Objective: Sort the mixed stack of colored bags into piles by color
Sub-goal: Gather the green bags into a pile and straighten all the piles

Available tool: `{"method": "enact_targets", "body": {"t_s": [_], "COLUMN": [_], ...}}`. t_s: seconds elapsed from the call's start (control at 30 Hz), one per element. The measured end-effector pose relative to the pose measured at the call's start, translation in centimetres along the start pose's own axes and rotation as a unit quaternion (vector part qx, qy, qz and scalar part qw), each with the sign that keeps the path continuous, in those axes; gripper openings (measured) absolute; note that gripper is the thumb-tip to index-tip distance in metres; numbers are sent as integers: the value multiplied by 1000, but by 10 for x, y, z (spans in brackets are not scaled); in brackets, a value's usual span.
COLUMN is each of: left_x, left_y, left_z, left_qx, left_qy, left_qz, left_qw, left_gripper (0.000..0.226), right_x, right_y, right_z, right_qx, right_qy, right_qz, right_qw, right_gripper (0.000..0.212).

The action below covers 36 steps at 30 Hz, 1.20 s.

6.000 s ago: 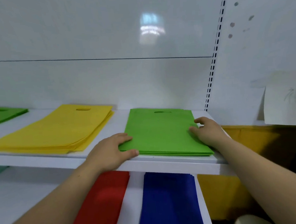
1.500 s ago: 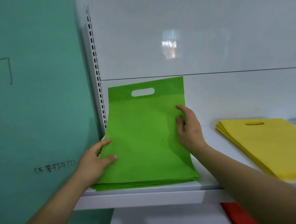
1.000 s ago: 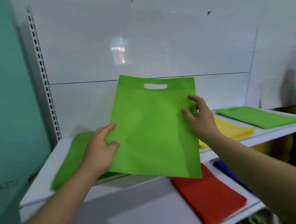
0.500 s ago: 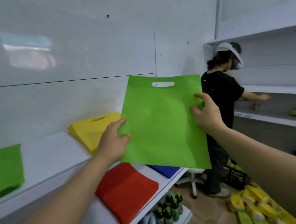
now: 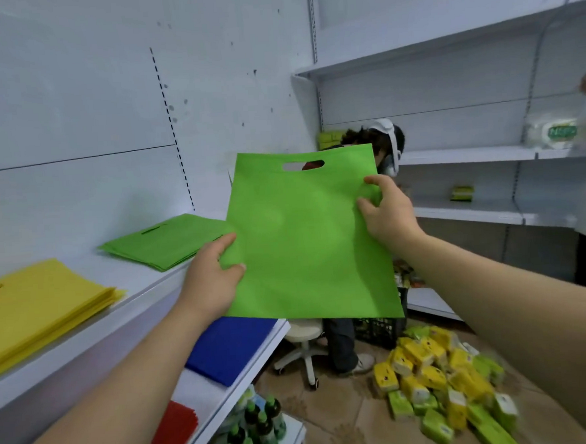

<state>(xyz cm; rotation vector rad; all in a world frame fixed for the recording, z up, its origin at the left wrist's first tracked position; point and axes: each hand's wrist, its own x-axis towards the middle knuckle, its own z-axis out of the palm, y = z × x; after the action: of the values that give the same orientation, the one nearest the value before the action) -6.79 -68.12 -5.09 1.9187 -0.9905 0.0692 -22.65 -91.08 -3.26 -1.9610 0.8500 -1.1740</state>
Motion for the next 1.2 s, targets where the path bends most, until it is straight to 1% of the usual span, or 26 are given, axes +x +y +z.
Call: {"method": "enact_targets", "body": {"t_s": [0.17,0.37,0.57,0.7,0.77,0.9,1.0,1.07,1.2], "left_x": [40,106,166,182,183,185,180,177,171], "left_y": [-19,-69,-118,-140,-149,-161,-169,-172,-168], "left_z": [10,4,-11,-20,-24,-32,-31,-27,-18], "left_qx": [5,10,19,46,83,166,205,229,275], "left_qy": [10,57,111,150,165,187,162,140,120], "left_qz": [-9,-46,-92,-132,-149,-193,-256,-292,-308], "left_qw": [1000,997,989,979,971,949,931,918,903], "left_gripper": [56,56,58,58,57,61,70,74,81], "right_x": [41,110,170,195,205,219,226,232,241], "right_y": [12,9,-2,-8,-11,-15,-14,-13,-10], "right_z": [32,116,208,262,290,347,387,409,438], "right_qx": [-21,-2,64,63,65,64,50,38,-9], "right_qy": [0,-38,-137,-186,-210,-276,-326,-357,-441], "right_qz": [-8,-25,-25,-44,-61,-95,-127,-147,-180], "right_qw": [1000,999,988,979,974,954,936,922,879], "right_gripper": [41,43,54,51,49,41,38,38,47]}}
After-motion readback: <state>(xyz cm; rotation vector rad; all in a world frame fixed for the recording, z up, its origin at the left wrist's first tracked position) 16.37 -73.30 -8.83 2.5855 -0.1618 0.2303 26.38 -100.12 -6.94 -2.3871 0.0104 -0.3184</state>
